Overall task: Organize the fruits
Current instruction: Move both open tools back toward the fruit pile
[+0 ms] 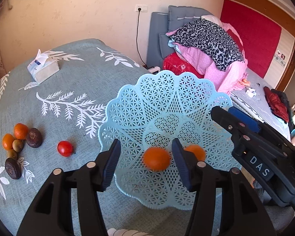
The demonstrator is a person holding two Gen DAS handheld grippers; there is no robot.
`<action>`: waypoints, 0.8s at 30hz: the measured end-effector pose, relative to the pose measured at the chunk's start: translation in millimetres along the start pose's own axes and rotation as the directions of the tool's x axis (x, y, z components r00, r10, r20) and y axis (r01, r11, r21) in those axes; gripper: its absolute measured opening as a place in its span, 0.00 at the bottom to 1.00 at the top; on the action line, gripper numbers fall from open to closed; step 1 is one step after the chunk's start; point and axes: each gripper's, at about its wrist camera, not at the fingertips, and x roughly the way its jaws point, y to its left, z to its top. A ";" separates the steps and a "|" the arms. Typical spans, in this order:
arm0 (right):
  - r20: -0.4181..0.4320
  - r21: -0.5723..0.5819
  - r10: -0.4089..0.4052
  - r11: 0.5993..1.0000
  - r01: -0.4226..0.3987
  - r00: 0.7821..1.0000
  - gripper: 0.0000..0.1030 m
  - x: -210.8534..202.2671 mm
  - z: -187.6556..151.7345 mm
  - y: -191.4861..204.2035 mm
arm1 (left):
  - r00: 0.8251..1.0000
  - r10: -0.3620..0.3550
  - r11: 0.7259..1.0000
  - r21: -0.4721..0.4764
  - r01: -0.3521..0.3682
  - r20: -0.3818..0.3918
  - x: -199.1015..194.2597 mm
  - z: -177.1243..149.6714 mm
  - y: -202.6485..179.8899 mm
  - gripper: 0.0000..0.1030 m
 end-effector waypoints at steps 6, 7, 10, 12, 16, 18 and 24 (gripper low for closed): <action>0.015 -0.001 -0.003 1.000 0.003 1.000 0.54 -3.3 -1.4 3.1 | 1.000 0.011 0.999 -0.037 -0.010 0.009 -4.9 1.7 9.9 0.69; 0.019 0.000 -0.003 1.000 0.003 1.000 0.54 -4.1 -1.4 3.4 | 1.000 0.017 0.999 -0.048 -0.016 0.010 -5.7 2.0 13.2 0.70; 0.029 0.004 -0.003 1.000 0.002 1.000 0.55 -5.7 -0.8 4.8 | 0.999 0.045 0.996 -0.081 -0.043 0.018 -9.7 2.8 24.1 0.70; 0.035 0.003 0.001 1.000 -0.001 0.999 0.55 -6.9 -0.5 6.2 | 0.997 0.074 0.993 -0.095 -0.071 0.033 -14.0 2.8 30.8 0.74; 0.050 -0.009 0.017 1.000 -0.017 0.999 0.55 -9.8 -0.6 13.7 | 0.988 0.140 0.985 -0.113 -0.132 0.070 -24.6 2.4 46.6 0.74; 0.060 -0.022 0.030 0.999 -0.029 0.998 0.55 -12.5 -0.7 19.8 | 0.982 0.170 0.979 -0.126 -0.159 0.086 -30.3 2.0 54.8 0.74; 0.073 -0.074 0.079 0.995 -0.074 0.994 0.55 -15.9 0.3 47.2 | 0.963 0.244 0.959 -0.176 -0.222 0.117 -48.0 -1.8 82.4 0.75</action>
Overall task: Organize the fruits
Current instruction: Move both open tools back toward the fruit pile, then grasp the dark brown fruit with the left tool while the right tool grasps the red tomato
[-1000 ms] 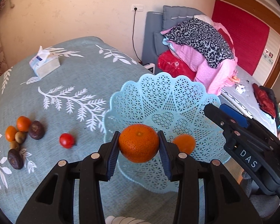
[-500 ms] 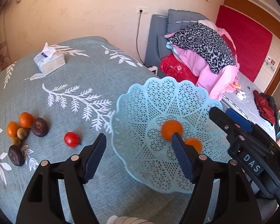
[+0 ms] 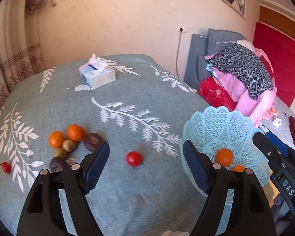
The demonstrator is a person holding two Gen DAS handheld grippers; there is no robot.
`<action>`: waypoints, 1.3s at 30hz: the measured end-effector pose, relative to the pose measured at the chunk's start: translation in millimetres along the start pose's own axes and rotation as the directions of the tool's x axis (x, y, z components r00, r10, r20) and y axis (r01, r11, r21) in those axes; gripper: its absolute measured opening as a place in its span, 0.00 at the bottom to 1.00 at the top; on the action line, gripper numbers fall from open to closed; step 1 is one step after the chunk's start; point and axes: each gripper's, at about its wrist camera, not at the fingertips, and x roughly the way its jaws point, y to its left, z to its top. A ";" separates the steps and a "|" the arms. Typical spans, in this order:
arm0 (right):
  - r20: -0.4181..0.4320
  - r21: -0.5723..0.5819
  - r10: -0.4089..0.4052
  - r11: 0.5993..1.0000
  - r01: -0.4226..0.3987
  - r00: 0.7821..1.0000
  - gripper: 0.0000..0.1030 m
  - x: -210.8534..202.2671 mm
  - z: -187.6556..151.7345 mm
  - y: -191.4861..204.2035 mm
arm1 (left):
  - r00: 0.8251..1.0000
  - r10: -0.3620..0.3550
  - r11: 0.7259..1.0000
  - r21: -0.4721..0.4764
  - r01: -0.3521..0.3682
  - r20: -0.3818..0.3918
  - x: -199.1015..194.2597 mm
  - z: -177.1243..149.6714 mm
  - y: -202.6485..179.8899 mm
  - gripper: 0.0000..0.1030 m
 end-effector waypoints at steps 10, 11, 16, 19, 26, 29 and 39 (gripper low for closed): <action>-0.023 -0.093 0.099 0.991 -0.101 0.995 0.57 9.0 -1.1 56.7 | 0.995 0.100 0.991 -0.094 -0.098 0.014 -11.1 -5.1 55.6 0.75; -0.027 -0.100 0.108 0.989 -0.110 0.994 0.57 9.6 -1.6 61.6 | 0.994 0.105 0.989 -0.103 -0.103 0.011 -11.3 -6.1 60.7 0.75; -0.047 -0.139 0.148 0.978 -0.153 0.988 0.64 13.6 -7.5 88.8 | 0.989 0.149 0.981 -0.127 -0.147 0.004 -12.0 -12.6 82.0 0.75; -0.067 -0.163 0.166 0.971 -0.175 0.984 0.64 18.2 -12.1 104.1 | 0.984 0.175 0.974 -0.144 -0.175 -0.012 -8.0 -18.6 97.0 0.75; -0.131 -0.199 0.191 0.956 -0.214 0.973 0.64 31.1 -26.3 130.2 | 0.973 0.215 0.955 -0.191 -0.226 -0.078 11.2 -33.8 129.5 0.75; -0.149 -0.210 0.192 0.952 -0.221 0.970 0.64 34.2 -29.9 135.3 | 0.970 0.221 0.951 -0.200 -0.237 -0.101 19.9 -38.6 138.6 0.75; -0.218 -0.225 0.170 0.949 -0.219 0.961 0.64 56.9 -37.2 148.6 | 0.962 0.219 0.945 -0.209 -0.251 -0.165 45.9 -49.8 155.4 0.73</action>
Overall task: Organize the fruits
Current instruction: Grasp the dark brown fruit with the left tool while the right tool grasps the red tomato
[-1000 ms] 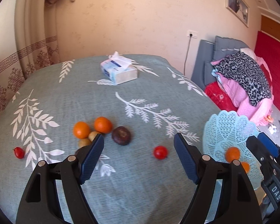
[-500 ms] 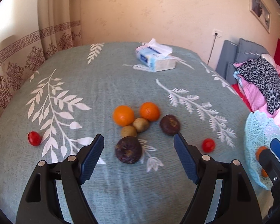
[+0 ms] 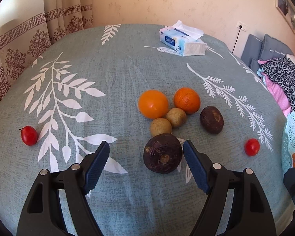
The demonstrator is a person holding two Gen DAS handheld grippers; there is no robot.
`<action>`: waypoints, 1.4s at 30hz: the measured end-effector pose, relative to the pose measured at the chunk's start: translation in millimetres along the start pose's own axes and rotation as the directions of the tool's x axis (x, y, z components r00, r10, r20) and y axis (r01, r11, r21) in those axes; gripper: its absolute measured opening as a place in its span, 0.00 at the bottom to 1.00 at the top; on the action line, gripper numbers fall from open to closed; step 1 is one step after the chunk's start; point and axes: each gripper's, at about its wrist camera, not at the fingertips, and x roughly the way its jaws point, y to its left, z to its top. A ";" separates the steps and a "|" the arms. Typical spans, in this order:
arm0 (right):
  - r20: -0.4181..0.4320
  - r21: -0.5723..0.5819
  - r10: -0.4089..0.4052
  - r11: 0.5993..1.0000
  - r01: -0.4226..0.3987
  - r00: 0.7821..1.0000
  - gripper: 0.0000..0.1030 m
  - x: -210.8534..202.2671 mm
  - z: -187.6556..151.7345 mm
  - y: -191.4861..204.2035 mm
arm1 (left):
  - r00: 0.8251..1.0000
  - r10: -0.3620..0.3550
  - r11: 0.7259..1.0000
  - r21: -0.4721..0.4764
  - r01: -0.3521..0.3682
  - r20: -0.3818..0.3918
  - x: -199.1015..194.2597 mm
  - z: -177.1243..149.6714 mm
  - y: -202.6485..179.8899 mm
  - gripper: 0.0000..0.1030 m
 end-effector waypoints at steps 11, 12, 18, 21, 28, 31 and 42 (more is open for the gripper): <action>-0.083 -0.025 -0.011 1.000 0.009 0.997 0.64 35.1 3.2 9.1 | 0.999 -0.042 0.999 0.026 0.042 0.016 3.1 -7.0 -1.8 0.39; -0.092 -0.030 -0.023 0.999 0.020 0.995 0.64 39.2 3.7 9.4 | 0.999 -0.039 0.999 0.020 0.039 0.020 2.3 -7.3 -1.0 0.39; -0.126 -0.064 -0.097 0.994 0.089 0.987 0.63 59.9 9.1 10.0 | 0.996 0.013 1.000 -0.016 -0.011 0.093 -11.5 -8.0 7.3 0.39; -0.143 -0.085 -0.125 0.990 0.114 0.982 0.61 71.1 12.7 11.6 | 0.992 0.029 0.999 -0.026 -0.026 0.121 -16.8 -8.2 8.7 0.39; -0.179 -0.117 -0.195 0.977 0.176 0.964 0.49 92.2 15.0 8.0 | 0.994 0.021 0.998 -0.060 -0.014 0.110 -16.2 -8.5 16.5 0.39; -0.192 -0.130 -0.217 0.972 0.195 0.957 0.42 98.2 14.1 5.5 | 0.994 0.017 0.998 -0.062 -0.011 0.108 -16.0 -9.1 16.7 0.39; -0.190 -0.127 -0.134 0.986 0.111 0.973 0.27 86.8 11.6 10.9 | 0.995 0.015 0.998 -0.067 -0.008 0.103 -15.0 -9.1 17.3 0.39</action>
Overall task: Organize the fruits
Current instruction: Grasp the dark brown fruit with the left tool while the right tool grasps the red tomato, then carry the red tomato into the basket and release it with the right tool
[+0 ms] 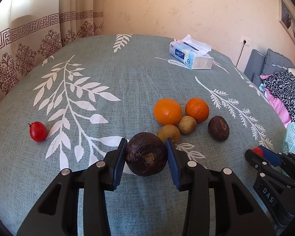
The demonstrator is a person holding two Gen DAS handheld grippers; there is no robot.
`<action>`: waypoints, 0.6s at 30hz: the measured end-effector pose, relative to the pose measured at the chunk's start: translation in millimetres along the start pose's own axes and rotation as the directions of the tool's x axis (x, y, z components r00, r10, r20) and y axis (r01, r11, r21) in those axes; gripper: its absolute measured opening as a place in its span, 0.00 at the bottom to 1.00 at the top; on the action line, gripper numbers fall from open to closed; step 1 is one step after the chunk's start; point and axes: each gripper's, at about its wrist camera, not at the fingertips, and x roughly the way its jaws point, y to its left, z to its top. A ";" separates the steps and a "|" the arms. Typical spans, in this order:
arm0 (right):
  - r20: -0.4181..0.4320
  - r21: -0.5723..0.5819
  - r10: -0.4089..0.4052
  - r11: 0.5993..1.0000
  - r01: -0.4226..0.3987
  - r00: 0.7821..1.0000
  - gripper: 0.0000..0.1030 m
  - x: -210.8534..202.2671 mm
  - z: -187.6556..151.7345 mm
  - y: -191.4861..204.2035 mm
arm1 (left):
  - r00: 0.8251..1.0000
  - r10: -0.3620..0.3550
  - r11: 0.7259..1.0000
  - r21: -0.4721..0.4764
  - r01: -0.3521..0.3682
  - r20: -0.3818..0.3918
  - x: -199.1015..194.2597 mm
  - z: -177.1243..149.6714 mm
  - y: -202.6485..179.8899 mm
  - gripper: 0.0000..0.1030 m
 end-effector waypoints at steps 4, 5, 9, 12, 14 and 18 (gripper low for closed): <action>0.037 0.020 0.033 0.999 -0.034 0.999 0.27 -17.6 2.5 0.1 | 1.000 0.000 1.000 -0.001 0.000 0.004 -0.7 -0.3 0.6 0.39; 0.046 0.024 0.038 0.999 -0.039 0.998 0.27 -21.4 3.4 -0.2 | 1.000 0.000 1.000 -0.001 0.000 0.005 -0.9 -0.3 0.5 0.39; 0.081 0.047 0.058 0.997 -0.062 0.995 0.27 -37.3 5.9 -2.6 | 1.000 0.001 1.000 0.001 -0.001 0.011 -2.3 -0.2 0.0 0.39; 0.095 0.066 0.069 0.995 -0.076 0.993 0.27 -47.2 6.1 -6.7 | 1.000 0.003 1.000 0.003 -0.003 0.016 -3.2 -0.4 -0.3 0.39; 0.108 0.074 0.064 0.995 -0.072 0.992 0.27 -52.8 5.7 -10.2 | 1.000 0.005 1.000 0.005 -0.005 0.019 -3.8 -0.6 -0.7 0.39; 0.125 0.101 0.048 0.993 -0.061 0.991 0.27 -62.5 3.6 -20.9 | 1.000 0.007 1.000 0.012 -0.007 0.024 -4.4 -0.3 -2.0 0.39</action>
